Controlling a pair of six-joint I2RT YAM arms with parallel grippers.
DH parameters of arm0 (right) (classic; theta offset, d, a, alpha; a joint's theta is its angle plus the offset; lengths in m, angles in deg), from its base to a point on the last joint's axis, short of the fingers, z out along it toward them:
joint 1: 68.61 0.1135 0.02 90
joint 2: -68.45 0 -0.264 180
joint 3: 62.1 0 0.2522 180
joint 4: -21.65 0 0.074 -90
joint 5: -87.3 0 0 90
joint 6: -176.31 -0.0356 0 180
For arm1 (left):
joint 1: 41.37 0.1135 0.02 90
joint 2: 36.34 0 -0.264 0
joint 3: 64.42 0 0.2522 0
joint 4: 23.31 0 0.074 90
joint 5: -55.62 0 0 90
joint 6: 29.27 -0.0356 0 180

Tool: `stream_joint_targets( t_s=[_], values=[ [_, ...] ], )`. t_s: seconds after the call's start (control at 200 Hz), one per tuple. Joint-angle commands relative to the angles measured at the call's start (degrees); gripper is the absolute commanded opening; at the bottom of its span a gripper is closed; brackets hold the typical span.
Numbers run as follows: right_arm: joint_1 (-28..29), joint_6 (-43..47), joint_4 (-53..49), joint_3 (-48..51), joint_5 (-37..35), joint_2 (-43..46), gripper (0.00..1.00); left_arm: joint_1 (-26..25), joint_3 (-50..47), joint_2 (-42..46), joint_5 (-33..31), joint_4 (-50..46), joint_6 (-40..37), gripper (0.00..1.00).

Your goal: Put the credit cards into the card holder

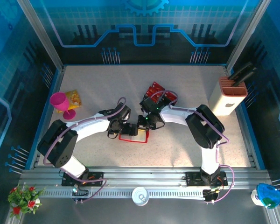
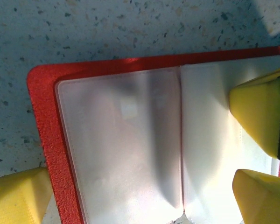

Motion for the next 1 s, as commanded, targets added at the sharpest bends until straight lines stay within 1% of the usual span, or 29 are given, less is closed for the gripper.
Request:
stream_joint_targets(
  t_s=[0.0, 0.2, 0.33, 0.385, 0.465, 0.625, 0.75, 0.996],
  values=[
    [0.84, 0.45, -1.4, -0.84, 1.21, -1.78, 0.05, -0.64, -1.17, -1.25, -0.68, 0.98, -0.95, 0.99],
    [0.53, -0.46, -0.37, -0.36, 1.92, -1.08, 0.06, -0.8, -2.22, -3.0, -1.05, 1.3, -1.09, 0.99],
    [-0.09, -1.74, 1.06, 0.92, 1.54, 1.33, 0.08, -0.77, -2.88, -3.94, -1.25, 1.47, -1.15, 0.95],
    [-0.4, -2.4, 1.51, 1.8, 0.96, 2.88, 0.13, -0.75, -3.23, -3.85, -1.21, 1.56, -1.02, 0.93],
    [-0.62, -3.08, 1.62, 2.86, 0.15, 4.81, 0.24, -0.82, -3.69, -3.54, -1.03, 1.91, -0.73, 0.9],
    [-0.59, -4.37, 2.39, 4.86, -0.62, 6.63, 0.34, -0.75, -4.02, -3.23, -0.83, 2.43, -0.49, 0.87],
    [-0.63, -5.4, 3.69, 5.49, -0.12, 5.76, 0.37, -0.77, -4.23, -3.07, -0.65, 2.75, -0.27, 0.86],
    [-0.48, -7.69, 6.58, 5.07, 1.68, 2.93, 0.37, -0.74, -4.81, -2.38, -0.73, 2.89, -0.24, 0.86]
  ],
)
